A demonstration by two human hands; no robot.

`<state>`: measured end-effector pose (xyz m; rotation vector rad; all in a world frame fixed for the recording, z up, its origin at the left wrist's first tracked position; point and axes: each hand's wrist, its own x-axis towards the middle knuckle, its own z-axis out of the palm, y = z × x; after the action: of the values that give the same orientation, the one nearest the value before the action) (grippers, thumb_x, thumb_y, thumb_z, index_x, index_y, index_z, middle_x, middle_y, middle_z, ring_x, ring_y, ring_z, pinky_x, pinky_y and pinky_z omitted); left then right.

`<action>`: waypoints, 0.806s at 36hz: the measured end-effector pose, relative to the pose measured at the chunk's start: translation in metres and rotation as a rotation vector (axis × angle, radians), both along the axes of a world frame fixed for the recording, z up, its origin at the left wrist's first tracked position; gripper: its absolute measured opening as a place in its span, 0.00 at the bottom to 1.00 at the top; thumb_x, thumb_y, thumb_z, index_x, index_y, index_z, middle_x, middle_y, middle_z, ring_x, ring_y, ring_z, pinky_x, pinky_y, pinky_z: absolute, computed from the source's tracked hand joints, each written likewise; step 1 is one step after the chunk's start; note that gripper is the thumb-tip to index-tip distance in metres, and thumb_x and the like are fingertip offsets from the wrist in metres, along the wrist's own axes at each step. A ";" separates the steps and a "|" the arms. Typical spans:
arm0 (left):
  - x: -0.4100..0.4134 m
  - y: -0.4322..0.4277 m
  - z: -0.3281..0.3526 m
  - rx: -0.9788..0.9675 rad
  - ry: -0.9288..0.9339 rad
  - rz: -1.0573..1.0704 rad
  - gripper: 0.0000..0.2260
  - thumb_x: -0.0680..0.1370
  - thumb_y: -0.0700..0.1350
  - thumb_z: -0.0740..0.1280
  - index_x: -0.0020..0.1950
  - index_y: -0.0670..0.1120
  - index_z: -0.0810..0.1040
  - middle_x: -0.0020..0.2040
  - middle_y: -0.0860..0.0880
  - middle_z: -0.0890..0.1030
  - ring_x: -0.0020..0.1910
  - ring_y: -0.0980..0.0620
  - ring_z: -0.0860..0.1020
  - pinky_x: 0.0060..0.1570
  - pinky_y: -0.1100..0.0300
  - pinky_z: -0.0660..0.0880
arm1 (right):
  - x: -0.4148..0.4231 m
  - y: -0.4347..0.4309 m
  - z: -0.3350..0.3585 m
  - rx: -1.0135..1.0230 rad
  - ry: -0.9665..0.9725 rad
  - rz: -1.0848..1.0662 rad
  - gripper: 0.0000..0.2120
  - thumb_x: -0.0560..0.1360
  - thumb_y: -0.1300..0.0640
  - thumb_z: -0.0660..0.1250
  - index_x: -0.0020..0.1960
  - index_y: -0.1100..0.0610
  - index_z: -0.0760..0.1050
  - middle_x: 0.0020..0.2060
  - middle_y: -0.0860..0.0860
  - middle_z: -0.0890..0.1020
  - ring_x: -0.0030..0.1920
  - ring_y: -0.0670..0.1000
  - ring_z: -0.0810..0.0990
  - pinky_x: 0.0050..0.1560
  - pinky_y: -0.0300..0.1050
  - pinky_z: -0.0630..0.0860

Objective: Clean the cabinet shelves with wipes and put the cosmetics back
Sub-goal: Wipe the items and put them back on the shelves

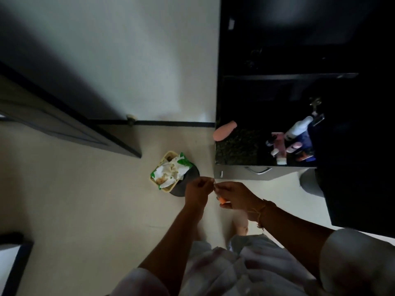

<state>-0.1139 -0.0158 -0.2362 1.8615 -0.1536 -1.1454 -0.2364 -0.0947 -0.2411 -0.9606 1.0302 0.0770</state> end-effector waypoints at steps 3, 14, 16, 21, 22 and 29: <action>-0.009 -0.027 0.011 -0.010 -0.011 -0.034 0.03 0.75 0.40 0.70 0.42 0.43 0.82 0.37 0.46 0.81 0.37 0.52 0.78 0.41 0.57 0.75 | -0.012 -0.020 0.012 -0.035 -0.019 -0.037 0.12 0.76 0.51 0.70 0.57 0.54 0.80 0.45 0.54 0.82 0.48 0.50 0.81 0.45 0.42 0.80; -0.020 -0.119 0.014 -0.055 0.001 -0.300 0.05 0.75 0.37 0.69 0.44 0.46 0.81 0.43 0.42 0.84 0.42 0.47 0.81 0.45 0.54 0.77 | -0.039 -0.079 0.017 0.000 -0.047 -0.358 0.09 0.79 0.56 0.66 0.57 0.54 0.79 0.48 0.53 0.79 0.51 0.51 0.77 0.49 0.46 0.80; -0.017 -0.134 0.006 -0.030 -0.027 -0.379 0.04 0.76 0.38 0.68 0.46 0.46 0.81 0.44 0.45 0.83 0.43 0.49 0.81 0.47 0.54 0.78 | -0.039 -0.087 0.017 0.009 -0.047 -0.433 0.09 0.79 0.56 0.65 0.58 0.53 0.77 0.51 0.53 0.79 0.53 0.51 0.76 0.50 0.46 0.79; -0.002 -0.169 -0.011 0.084 -0.444 -0.560 0.09 0.75 0.44 0.70 0.54 0.49 0.81 0.54 0.50 0.82 0.54 0.51 0.79 0.57 0.59 0.73 | -0.037 -0.101 0.015 0.050 -0.066 -0.632 0.06 0.80 0.59 0.62 0.54 0.52 0.76 0.50 0.54 0.77 0.53 0.52 0.76 0.54 0.49 0.76; 0.002 -0.174 -0.010 0.059 -0.516 -0.584 0.13 0.75 0.43 0.70 0.59 0.47 0.79 0.58 0.51 0.80 0.57 0.54 0.77 0.57 0.64 0.70 | -0.037 -0.103 0.014 0.052 -0.067 -0.661 0.06 0.80 0.59 0.62 0.53 0.52 0.76 0.48 0.54 0.77 0.52 0.52 0.76 0.56 0.50 0.75; 0.035 -0.196 -0.027 0.160 -0.901 -0.863 0.26 0.75 0.45 0.71 0.70 0.43 0.68 0.67 0.41 0.71 0.64 0.42 0.69 0.60 0.49 0.74 | -0.031 -0.114 0.013 0.023 -0.030 -0.786 0.10 0.78 0.68 0.62 0.53 0.56 0.75 0.45 0.55 0.78 0.47 0.51 0.77 0.54 0.47 0.75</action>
<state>-0.0786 -0.2116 -0.2637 2.4118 -1.5179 -0.7297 -0.2675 -0.2088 -0.2277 -0.4811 1.3105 -0.5726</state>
